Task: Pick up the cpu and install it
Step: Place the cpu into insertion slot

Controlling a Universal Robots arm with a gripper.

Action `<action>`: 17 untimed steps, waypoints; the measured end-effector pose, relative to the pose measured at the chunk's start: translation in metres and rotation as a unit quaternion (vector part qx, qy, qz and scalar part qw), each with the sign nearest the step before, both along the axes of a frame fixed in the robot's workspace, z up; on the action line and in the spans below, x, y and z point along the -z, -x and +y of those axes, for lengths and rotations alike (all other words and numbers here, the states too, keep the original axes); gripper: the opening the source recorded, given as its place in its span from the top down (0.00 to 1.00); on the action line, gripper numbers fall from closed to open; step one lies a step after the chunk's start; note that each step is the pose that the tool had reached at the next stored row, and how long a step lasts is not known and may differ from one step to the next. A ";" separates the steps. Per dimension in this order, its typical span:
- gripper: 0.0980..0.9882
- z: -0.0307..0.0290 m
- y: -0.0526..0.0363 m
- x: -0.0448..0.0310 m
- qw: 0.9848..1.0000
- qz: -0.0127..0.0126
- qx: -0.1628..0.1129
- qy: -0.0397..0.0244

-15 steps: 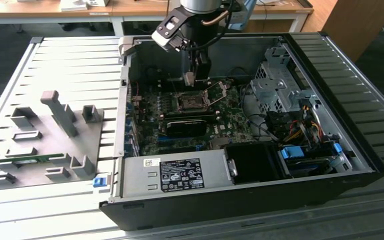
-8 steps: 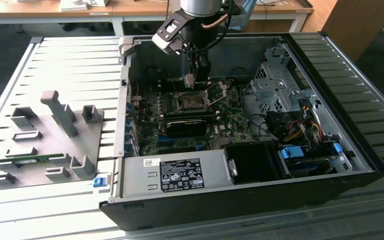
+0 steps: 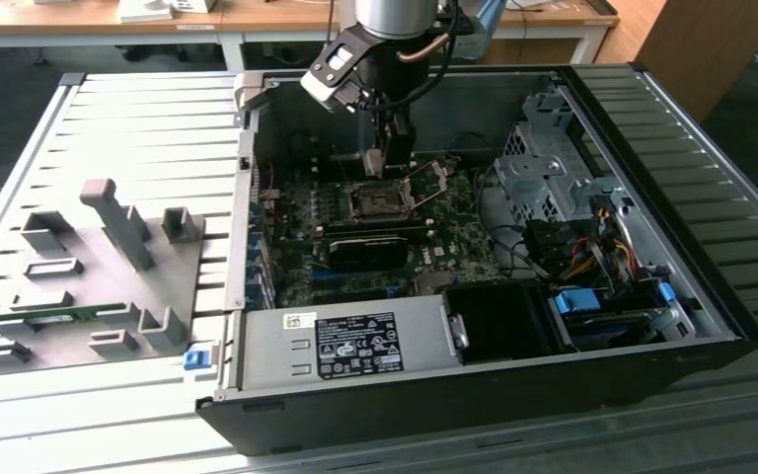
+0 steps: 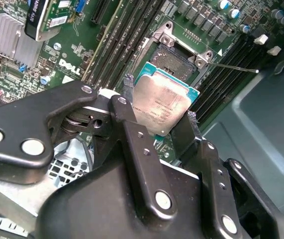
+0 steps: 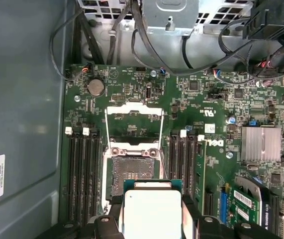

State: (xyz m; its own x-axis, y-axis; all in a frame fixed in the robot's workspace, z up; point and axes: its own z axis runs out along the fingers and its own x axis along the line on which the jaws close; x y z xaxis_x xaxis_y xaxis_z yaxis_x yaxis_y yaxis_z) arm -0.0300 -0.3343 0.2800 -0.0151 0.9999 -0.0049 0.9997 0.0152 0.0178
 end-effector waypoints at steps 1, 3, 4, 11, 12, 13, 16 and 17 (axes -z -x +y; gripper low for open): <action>0.50 0.0006 -0.0002 0.0007 1.000 0.000 0.000 0.000; 0.50 0.0019 -0.0006 0.0021 1.000 0.001 0.000 0.000; 0.50 0.0027 -0.0008 0.0030 1.000 0.001 0.000 0.000; 0.50 0.0069 -0.0022 0.0094 1.000 0.004 0.000 0.000; 0.50 0.0072 -0.0022 0.0101 1.000 0.004 0.000 0.000; 0.50 0.0077 -0.0022 0.0111 1.000 0.005 0.000 0.000; 0.50 0.0094 -0.0027 0.0158 1.000 0.007 0.000 0.000; 0.50 0.0097 -0.0029 0.0177 1.000 0.007 0.000 0.000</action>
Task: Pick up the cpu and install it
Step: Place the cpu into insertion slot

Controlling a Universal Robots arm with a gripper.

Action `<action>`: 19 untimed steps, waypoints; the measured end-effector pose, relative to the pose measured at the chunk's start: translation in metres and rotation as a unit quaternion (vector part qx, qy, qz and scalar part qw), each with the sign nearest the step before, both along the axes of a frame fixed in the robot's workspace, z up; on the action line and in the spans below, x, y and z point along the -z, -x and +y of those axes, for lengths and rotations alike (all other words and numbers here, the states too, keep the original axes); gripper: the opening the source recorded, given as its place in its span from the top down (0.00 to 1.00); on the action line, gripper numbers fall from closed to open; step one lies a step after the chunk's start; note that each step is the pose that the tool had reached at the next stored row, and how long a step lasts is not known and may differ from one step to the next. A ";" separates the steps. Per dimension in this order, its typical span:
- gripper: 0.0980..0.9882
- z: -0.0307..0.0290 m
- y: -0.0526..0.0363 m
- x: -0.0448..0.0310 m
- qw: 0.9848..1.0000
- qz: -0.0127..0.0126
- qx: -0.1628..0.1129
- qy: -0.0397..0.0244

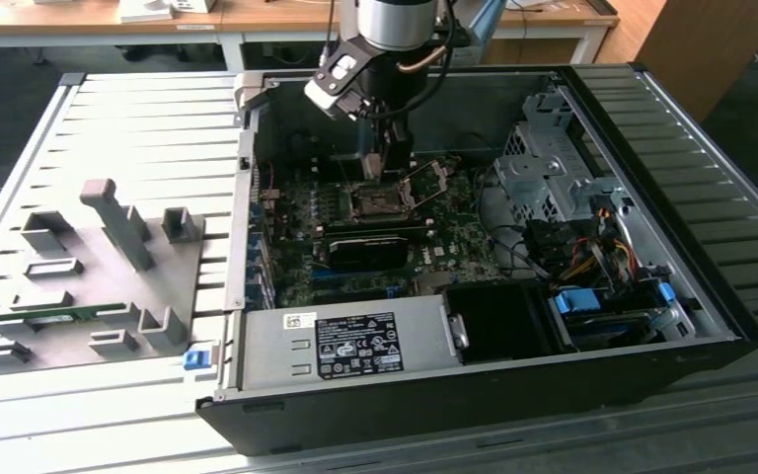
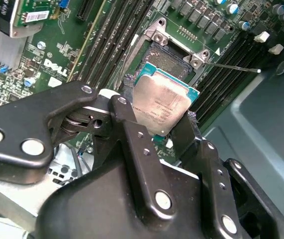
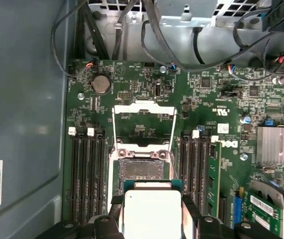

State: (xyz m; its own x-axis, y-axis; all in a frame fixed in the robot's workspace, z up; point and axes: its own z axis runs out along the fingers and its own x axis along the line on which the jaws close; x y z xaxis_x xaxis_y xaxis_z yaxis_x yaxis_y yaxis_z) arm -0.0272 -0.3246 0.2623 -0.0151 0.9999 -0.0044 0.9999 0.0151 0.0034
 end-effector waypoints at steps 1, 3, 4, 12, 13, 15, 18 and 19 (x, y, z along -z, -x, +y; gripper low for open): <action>0.50 0.0003 -0.0002 0.0017 1.000 0.000 0.000 0.000; 0.50 0.0006 -0.0004 0.0049 1.000 0.000 0.000 0.002; 0.50 0.0006 -0.0005 0.0060 1.000 0.000 0.000 0.004; 0.50 0.0007 -0.0007 0.0140 1.000 0.000 0.000 0.005; 0.50 0.0007 -0.0007 0.0144 1.000 0.000 0.000 0.005; 0.50 0.0007 -0.0007 0.0155 1.000 0.000 0.000 0.005; 0.50 0.0007 -0.0007 0.0165 1.000 0.000 0.000 0.005; 0.50 0.0007 -0.0007 0.0168 1.000 0.000 0.000 0.005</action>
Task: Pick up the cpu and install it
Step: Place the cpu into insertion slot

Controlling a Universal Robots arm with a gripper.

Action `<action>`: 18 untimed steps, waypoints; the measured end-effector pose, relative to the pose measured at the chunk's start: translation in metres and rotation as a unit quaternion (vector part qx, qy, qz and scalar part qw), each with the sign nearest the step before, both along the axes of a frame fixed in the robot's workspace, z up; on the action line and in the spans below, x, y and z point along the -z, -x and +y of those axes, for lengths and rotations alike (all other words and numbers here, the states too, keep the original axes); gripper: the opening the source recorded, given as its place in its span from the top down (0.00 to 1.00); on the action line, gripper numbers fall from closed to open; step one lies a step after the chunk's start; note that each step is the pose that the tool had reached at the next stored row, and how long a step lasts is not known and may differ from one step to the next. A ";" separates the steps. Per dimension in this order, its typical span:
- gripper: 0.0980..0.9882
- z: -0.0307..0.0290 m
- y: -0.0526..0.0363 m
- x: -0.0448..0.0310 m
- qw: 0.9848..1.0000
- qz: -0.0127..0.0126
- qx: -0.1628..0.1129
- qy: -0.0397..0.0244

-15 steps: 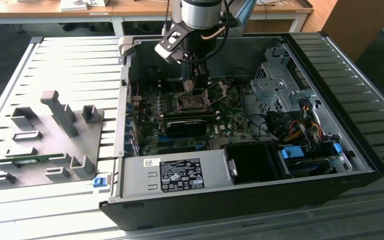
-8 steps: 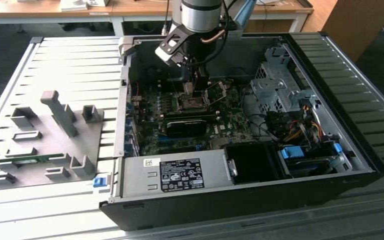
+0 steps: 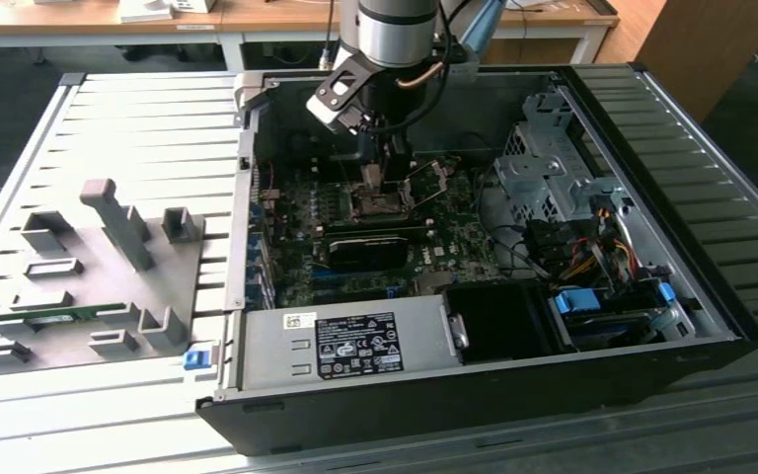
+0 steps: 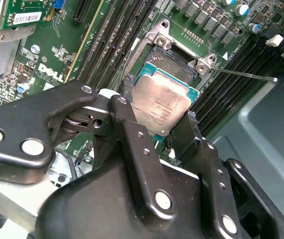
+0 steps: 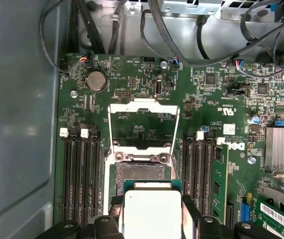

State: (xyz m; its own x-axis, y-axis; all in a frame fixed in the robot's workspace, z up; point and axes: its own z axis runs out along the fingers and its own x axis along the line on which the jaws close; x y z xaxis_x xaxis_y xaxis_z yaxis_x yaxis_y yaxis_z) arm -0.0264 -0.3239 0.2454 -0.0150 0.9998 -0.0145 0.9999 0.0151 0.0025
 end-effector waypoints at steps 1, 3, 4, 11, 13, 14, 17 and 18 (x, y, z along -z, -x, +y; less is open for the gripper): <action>0.50 0.0000 0.0000 0.0004 1.000 0.000 0.000 0.000; 0.50 0.0000 0.0000 0.0011 1.000 0.000 0.000 0.000; 0.50 0.0000 0.0000 0.0014 1.000 0.000 0.000 0.000; 0.50 0.0000 0.0000 0.0038 1.000 0.000 0.000 0.000; 0.50 0.0000 -0.0002 0.0048 1.000 0.000 0.000 0.000; 0.50 0.0000 -0.0003 0.0053 1.000 0.000 0.000 0.000; 0.50 0.0000 -0.0004 0.0068 1.000 0.000 0.000 0.000; 0.50 0.0000 -0.0004 0.0073 1.000 0.000 0.000 0.000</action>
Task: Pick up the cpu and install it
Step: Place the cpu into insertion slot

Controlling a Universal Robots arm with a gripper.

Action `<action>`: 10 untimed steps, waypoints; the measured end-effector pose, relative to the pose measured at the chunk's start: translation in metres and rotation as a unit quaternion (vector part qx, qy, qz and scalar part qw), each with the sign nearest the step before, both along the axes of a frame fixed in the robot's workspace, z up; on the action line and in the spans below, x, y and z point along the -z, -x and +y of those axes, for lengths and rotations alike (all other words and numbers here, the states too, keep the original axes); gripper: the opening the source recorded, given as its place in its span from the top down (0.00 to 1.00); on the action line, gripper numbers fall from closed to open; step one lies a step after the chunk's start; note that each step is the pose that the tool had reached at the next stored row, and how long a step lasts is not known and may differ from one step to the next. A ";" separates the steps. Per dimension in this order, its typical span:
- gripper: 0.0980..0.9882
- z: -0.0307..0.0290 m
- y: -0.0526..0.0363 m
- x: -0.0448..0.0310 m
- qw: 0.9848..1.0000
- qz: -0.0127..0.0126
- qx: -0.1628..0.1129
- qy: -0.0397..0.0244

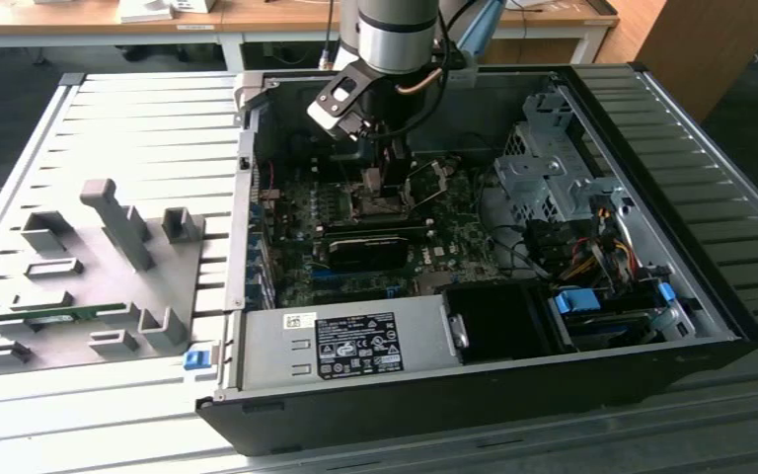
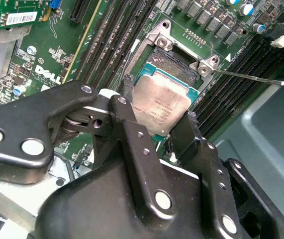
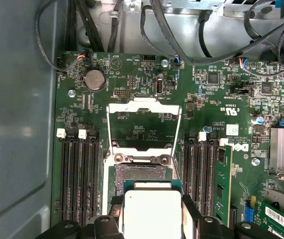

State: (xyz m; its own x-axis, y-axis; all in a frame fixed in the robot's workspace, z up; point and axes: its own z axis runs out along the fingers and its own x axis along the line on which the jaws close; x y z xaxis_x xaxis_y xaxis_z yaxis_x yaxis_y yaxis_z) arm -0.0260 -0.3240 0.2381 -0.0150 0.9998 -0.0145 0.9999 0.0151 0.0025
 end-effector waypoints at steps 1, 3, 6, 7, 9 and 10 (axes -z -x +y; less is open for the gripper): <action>0.50 0.0000 0.0000 0.0006 1.000 0.000 0.000 0.000; 0.50 0.0000 0.0000 0.0019 1.000 0.000 0.000 0.000; 0.50 0.0000 -0.0001 0.0037 1.000 0.000 0.000 0.000; 0.50 0.0000 -0.0002 0.0044 1.000 0.000 0.000 0.000; 0.50 0.0000 -0.0002 0.0061 1.000 0.000 0.000 0.000; 0.50 0.0000 -0.0003 0.0070 1.000 0.000 0.000 0.000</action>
State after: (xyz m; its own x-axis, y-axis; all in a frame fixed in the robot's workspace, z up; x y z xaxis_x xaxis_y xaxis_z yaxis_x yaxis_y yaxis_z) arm -0.0258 -0.3240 0.2312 -0.0150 0.9998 -0.0145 0.9999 0.0151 0.0025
